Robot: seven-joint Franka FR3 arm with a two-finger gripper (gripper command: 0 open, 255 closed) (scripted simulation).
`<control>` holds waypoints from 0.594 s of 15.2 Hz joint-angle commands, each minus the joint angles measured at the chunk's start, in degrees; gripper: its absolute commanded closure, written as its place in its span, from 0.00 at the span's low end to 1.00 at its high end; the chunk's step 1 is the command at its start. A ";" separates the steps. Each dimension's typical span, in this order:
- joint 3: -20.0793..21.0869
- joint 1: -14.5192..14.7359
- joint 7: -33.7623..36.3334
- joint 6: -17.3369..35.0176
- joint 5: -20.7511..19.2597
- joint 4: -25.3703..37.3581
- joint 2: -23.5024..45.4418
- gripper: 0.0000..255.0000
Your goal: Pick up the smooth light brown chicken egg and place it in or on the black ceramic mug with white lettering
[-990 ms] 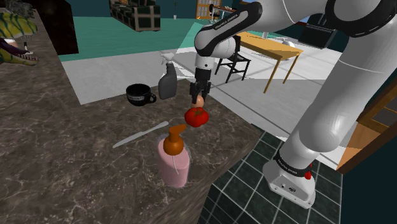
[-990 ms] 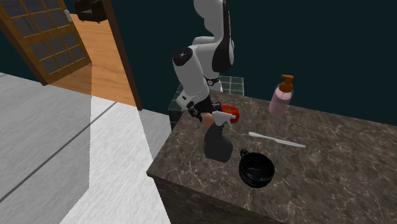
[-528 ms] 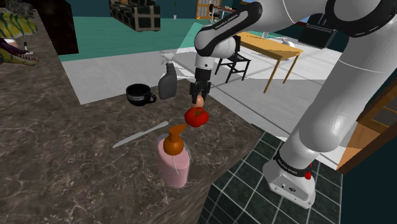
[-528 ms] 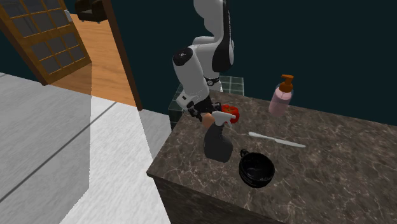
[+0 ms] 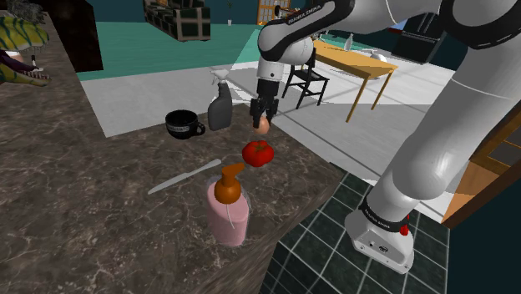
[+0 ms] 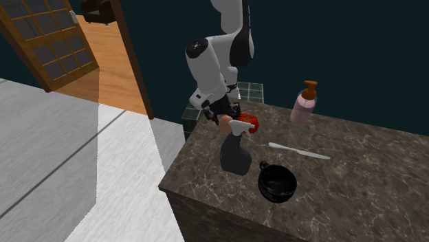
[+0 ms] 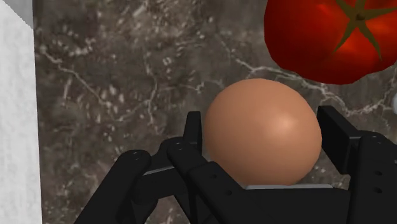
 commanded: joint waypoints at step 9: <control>-0.19 -0.19 1.82 -7.18 -0.90 4.13 -3.24 1.00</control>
